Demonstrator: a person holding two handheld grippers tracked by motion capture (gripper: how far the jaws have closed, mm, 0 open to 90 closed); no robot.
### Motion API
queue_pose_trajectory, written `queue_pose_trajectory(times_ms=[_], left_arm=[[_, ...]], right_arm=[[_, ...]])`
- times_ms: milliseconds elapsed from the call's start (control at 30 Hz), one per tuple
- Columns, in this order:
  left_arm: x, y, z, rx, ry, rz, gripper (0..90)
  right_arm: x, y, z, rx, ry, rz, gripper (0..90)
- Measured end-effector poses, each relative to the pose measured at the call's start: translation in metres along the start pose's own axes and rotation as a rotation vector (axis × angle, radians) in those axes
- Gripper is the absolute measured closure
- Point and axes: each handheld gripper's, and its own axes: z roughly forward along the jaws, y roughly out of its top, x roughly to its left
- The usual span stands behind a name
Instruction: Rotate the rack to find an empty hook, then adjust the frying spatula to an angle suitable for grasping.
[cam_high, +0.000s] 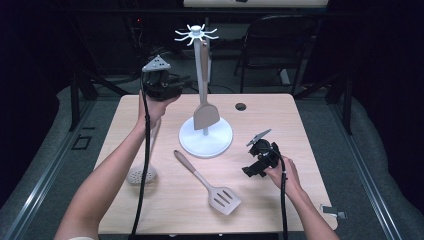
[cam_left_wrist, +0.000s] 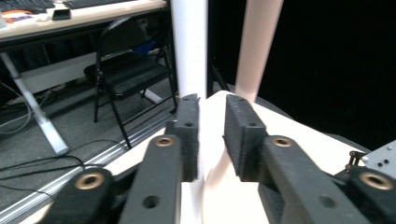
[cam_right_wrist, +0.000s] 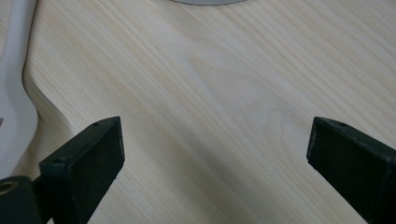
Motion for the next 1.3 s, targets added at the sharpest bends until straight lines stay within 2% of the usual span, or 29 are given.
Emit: queue_pose_trajectory(times_ms=[167, 467, 667, 700, 833, 1100, 1300], left_arm=[[0.001, 0.005, -0.004, -0.009, 0.014, 0.014, 89.7], [-0.003, 0.023, -0.011, -0.040, 0.021, 0.051, 90.0], [-0.004, 0.032, -0.015, -0.055, 0.034, 0.053, 90.0], [-0.005, 0.033, -0.016, -0.056, 0.036, 0.058, 90.0], [-0.005, 0.042, -0.018, -0.063, 0.047, 0.066, 90.0], [-0.004, 0.060, -0.019, -0.088, 0.067, 0.078, 90.0], [-0.002, 0.069, -0.024, -0.107, 0.089, 0.084, 90.0]], right_arm=[[-0.001, 0.000, 0.001, 0.008, 0.001, 0.003, 3.8], [-0.001, 0.000, 0.002, 0.003, 0.002, 0.004, 3.9], [-0.001, 0.001, 0.001, 0.016, -0.004, -0.004, 3.9], [0.000, 0.001, 0.002, 0.003, -0.002, 0.002, 3.9], [0.000, 0.000, 0.002, 0.031, -0.010, -0.015, 3.9], [-0.001, -0.002, 0.002, 0.012, -0.003, 0.003, 4.2], [-0.002, -0.001, 0.002, 0.031, -0.011, -0.018, 4.2]])
